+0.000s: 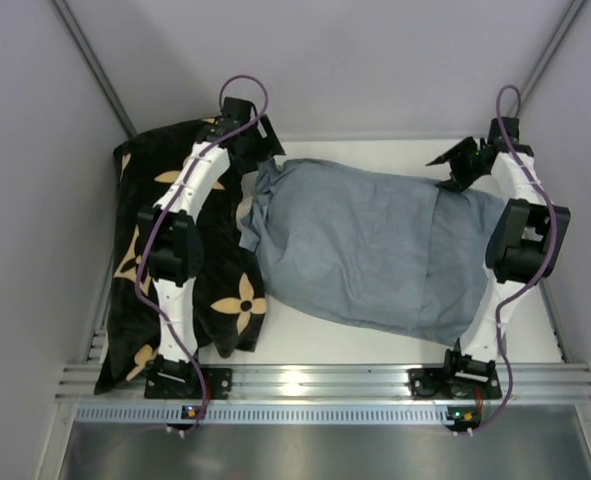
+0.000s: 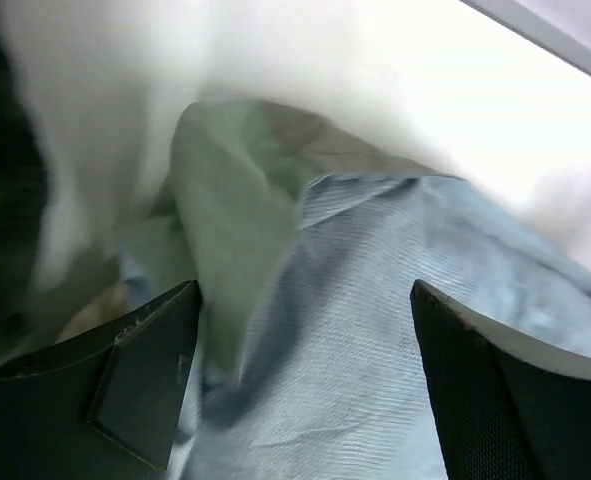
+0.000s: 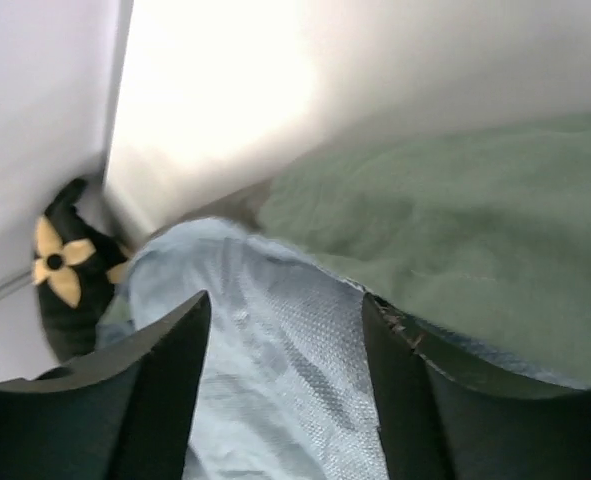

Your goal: Remove the pillowcase from the pillow

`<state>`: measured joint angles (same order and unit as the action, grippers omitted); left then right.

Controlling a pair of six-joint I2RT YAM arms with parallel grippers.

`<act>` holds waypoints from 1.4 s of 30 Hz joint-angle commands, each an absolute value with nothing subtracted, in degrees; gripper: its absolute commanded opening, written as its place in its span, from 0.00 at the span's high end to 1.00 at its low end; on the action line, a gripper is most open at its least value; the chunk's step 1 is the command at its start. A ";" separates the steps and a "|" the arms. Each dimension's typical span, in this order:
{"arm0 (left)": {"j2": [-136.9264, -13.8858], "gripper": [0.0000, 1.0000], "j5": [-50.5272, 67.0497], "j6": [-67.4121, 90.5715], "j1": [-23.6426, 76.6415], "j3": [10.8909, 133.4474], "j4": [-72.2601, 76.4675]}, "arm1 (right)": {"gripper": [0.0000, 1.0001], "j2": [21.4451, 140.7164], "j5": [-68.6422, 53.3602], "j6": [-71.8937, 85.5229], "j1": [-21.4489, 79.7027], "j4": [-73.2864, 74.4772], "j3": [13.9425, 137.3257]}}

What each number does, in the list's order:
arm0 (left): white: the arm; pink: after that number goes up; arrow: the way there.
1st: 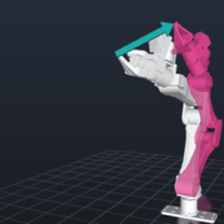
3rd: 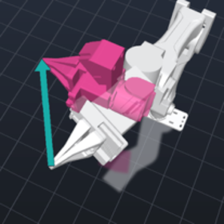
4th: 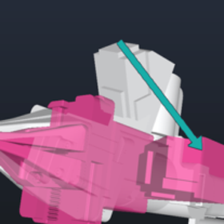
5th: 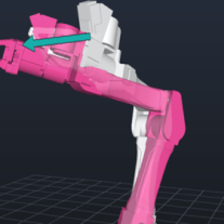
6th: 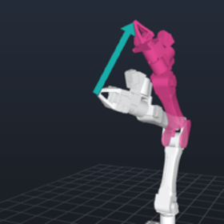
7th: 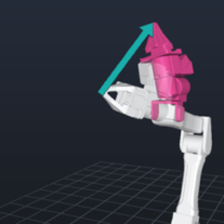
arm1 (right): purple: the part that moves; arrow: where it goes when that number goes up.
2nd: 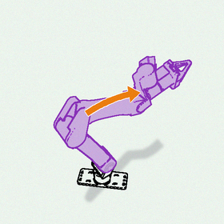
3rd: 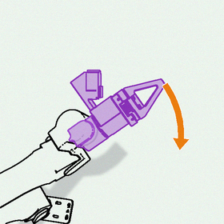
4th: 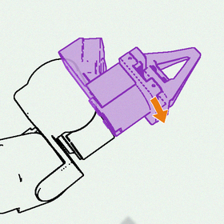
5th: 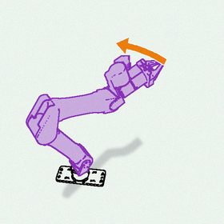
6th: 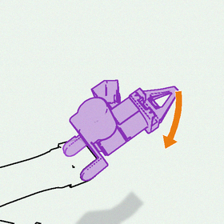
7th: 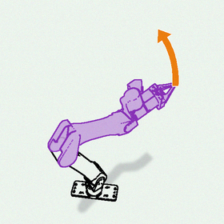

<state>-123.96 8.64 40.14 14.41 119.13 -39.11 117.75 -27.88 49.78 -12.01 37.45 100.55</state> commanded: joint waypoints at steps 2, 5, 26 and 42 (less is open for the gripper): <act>-109.44 0.12 -9.12 28.94 19.15 116.21 -40.60 | 0.37 114.27 -21.98 39.22 -11.43 35.95 104.77; -104.77 0.11 -11.42 25.50 24.86 114.01 -41.48 | 0.32 107.62 -18.29 36.40 -11.25 35.86 101.44; -117.68 0.12 -9.23 27.16 60.38 118.91 -41.40 | 0.35 56.79 -5.28 31.82 -8.09 39.89 57.83; -126.30 0.14 -7.20 30.23 62.93 122.78 -40.87 | 0.36 52.73 -5.45 28.74 -10.28 44.47 52.91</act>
<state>-125.73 -6.92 29.10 61.69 120.66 -41.65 53.41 -7.40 30.57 -8.97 42.65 50.98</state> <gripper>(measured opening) 0.863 0.640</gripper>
